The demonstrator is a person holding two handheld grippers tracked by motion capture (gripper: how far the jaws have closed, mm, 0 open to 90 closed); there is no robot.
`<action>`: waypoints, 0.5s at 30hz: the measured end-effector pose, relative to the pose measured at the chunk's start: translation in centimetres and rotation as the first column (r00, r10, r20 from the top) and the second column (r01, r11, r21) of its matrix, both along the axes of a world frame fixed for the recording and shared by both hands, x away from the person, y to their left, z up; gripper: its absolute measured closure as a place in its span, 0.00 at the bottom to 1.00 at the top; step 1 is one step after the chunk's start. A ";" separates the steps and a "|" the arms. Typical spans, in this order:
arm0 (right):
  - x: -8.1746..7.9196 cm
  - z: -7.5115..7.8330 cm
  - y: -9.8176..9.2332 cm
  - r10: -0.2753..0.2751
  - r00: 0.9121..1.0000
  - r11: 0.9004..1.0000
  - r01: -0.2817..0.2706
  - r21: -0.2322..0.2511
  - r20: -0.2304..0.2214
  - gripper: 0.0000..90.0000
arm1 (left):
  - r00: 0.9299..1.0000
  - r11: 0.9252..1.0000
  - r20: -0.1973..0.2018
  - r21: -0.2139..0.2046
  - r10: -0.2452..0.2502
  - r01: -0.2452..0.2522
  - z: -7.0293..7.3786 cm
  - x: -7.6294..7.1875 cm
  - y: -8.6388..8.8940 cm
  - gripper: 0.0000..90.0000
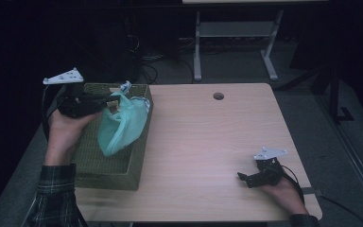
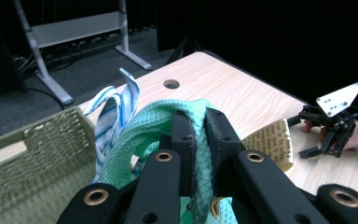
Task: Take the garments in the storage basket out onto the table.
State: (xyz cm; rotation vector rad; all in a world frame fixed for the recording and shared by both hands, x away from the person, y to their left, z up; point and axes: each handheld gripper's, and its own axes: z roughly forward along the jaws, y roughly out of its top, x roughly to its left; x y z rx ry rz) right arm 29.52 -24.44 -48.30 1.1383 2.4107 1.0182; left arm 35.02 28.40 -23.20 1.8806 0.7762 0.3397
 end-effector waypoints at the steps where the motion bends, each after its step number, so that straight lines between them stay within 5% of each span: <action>1: 0.0 0.0 0.0 0.000 1.000 1.000 0.000 0.000 0.000 0.03 | 1.000 1.000 0.004 0.000 -0.003 0.003 0.2 0.0 -0.2 0.92; 15: 0.0 0.0 0.0 0.003 1.000 1.000 -0.003 -0.001 0.005 0.03 | 0.997 0.997 0.031 0.008 -0.071 0.070 1.0 0.6 -4.1 0.92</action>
